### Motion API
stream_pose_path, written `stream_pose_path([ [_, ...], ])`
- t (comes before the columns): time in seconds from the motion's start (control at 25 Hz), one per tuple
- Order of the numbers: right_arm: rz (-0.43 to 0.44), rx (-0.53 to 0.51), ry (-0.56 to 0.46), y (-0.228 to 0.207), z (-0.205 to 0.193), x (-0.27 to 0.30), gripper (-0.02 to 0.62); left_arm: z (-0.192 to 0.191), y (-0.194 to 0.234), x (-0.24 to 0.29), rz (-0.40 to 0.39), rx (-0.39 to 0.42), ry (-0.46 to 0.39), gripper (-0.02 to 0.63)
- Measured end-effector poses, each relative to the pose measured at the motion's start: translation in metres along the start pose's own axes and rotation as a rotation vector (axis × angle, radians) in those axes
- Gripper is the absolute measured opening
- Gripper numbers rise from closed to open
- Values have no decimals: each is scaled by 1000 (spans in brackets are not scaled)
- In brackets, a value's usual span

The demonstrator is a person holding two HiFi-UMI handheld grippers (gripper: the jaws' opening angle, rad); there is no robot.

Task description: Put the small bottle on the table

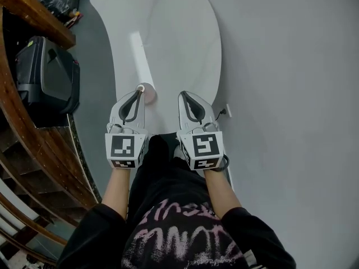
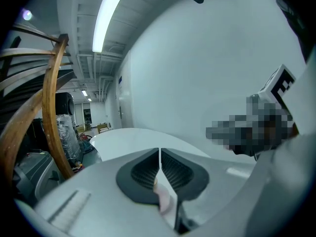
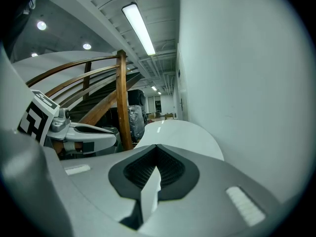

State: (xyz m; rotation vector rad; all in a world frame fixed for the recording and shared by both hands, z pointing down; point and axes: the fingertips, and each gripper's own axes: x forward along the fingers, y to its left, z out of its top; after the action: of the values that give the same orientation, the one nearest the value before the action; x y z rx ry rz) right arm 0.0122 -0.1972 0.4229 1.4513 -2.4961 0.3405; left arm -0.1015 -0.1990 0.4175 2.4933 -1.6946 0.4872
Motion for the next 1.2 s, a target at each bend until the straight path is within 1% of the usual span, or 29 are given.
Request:
stream_pose_path([
  [0.32, 13, -24, -30, 10, 11, -13, 11, 12, -2, -18, 16, -9, -21, 0],
  [0.8, 29, -56, -90, 22, 30, -33, 11, 29, -7, -45, 37, 31, -77, 0],
  [1.0, 41, -36, -117, 28, 32, -44, 11, 32, -13, -57, 39, 49, -97, 0],
  [1.2, 42, -43, -133, 27, 33, -51, 9, 38, -19, -64, 43, 58, -116, 0],
])
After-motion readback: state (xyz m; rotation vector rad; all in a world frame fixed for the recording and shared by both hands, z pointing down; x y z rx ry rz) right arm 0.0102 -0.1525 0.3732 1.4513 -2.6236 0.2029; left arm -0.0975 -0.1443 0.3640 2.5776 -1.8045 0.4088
